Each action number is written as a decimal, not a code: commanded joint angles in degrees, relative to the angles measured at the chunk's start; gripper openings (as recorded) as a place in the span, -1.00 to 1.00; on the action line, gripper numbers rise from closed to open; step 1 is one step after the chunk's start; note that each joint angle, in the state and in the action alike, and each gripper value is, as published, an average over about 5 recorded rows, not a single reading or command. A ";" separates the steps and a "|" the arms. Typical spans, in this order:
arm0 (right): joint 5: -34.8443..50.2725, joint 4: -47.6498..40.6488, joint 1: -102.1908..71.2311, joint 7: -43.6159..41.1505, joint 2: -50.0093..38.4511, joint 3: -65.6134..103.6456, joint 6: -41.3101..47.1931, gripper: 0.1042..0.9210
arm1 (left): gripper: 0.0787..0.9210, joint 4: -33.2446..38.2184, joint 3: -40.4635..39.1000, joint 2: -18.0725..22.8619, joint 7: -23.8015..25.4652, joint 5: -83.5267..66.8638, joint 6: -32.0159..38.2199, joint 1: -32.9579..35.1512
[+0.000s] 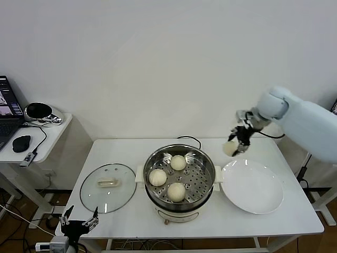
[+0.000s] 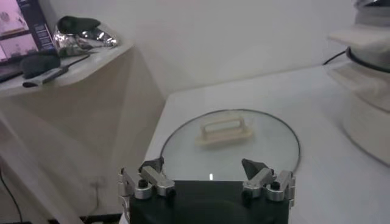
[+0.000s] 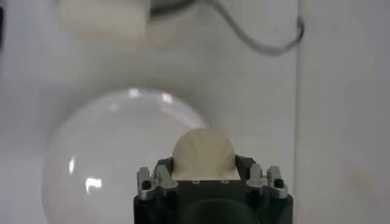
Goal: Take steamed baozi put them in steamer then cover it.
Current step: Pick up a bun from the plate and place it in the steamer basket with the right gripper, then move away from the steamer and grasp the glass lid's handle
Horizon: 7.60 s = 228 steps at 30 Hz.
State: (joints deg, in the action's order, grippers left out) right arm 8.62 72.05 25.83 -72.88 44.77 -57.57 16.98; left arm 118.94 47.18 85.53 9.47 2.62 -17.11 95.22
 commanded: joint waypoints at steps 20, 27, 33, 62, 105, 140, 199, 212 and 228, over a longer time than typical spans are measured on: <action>11.84 2.61 6.97 -0.10 17.28 -16.53 8.86 0.30 | 0.77 1.95 0.48 -0.02 0.04 -0.58 0.06 0.27; 8.94 2.67 4.37 0.33 17.75 -16.71 9.01 0.30 | 0.77 1.54 0.22 0.26 0.02 -0.58 0.06 0.15; 6.47 1.98 1.49 0.80 18.03 -15.76 9.05 0.29 | 0.77 1.23 0.11 0.19 0.01 -0.55 0.06 0.10; 7.65 5.79 7.45 -0.23 9.90 -13.56 9.51 0.75 | 0.77 1.20 -0.24 1.02 1.43 -0.48 0.11 -0.49; 25.77 32.39 -111.31 63.39 16.82 106.33 -23.91 0.76 | 0.77 -7.01 -1.39 -3.12 -1.39 10.89 17.70 -4.46; 24.42 31.74 -113.97 63.77 24.92 105.03 -23.91 0.76 | 0.77 -18.61 -13.68 -17.56 -12.23 66.29 11.51 -12.98; 19.63 29.37 -114.85 64.20 26.93 106.34 -26.11 0.76 | 0.77 -37.26 -20.50 -9.45 -18.11 63.59 2.67 -29.96; 19.37 29.06 -115.42 64.10 27.33 106.53 -26.42 0.76 | 0.77 -41.01 -20.32 -9.02 -19.89 63.26 4.19 -33.27; 19.14 29.50 -115.92 64.11 27.61 106.84 -26.44 0.76 | 0.40 -45.17 -19.98 -9.50 -21.01 63.83 6.29 -33.97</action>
State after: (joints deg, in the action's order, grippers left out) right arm 27.79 101.41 -90.07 -8.78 72.25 49.24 -9.48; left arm 75.82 27.19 76.12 -11.04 66.44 -11.50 61.87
